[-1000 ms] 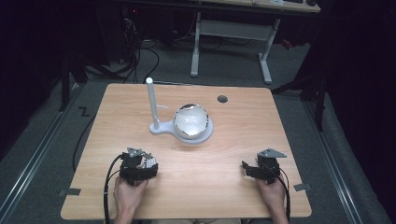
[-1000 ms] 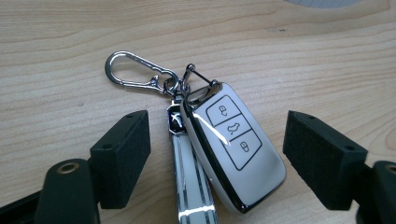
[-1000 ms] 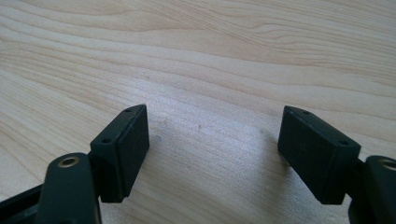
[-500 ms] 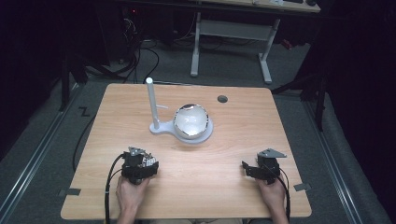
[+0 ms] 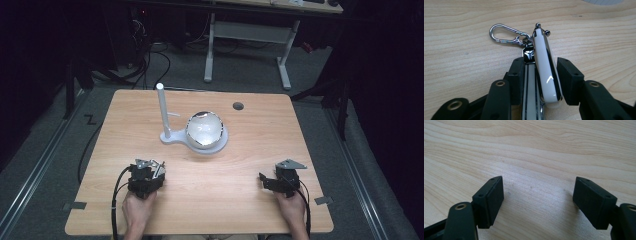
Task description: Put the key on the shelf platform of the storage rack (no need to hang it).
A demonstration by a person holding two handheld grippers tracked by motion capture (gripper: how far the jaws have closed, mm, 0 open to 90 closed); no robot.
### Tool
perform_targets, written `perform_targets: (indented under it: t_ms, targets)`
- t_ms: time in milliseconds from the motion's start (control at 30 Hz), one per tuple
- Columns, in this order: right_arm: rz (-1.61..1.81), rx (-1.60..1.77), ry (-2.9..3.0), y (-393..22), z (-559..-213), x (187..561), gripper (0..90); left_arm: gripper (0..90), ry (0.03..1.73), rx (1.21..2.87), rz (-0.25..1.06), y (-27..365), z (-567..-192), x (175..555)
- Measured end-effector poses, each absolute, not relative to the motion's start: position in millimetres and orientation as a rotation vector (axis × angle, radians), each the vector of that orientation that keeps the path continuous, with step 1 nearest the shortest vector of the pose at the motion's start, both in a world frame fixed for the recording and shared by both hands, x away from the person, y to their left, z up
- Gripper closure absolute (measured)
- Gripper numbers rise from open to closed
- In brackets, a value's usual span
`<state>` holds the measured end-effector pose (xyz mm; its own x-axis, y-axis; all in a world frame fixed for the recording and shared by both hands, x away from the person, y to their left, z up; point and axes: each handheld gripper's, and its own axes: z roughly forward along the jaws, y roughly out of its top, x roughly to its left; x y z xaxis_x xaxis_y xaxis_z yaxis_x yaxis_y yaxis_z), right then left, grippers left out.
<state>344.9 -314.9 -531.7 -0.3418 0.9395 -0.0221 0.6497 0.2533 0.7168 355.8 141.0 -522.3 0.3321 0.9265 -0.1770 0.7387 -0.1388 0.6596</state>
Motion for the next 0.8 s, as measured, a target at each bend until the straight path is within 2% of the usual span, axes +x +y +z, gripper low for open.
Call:
perform_targets:
  t_ms: [800]
  targets:
    - [0.86,1.444,2.08,-314.8,-531.7,344.9,25.1,62.9,1.334,1.983,0.405,140.8,-510.3,345.4]
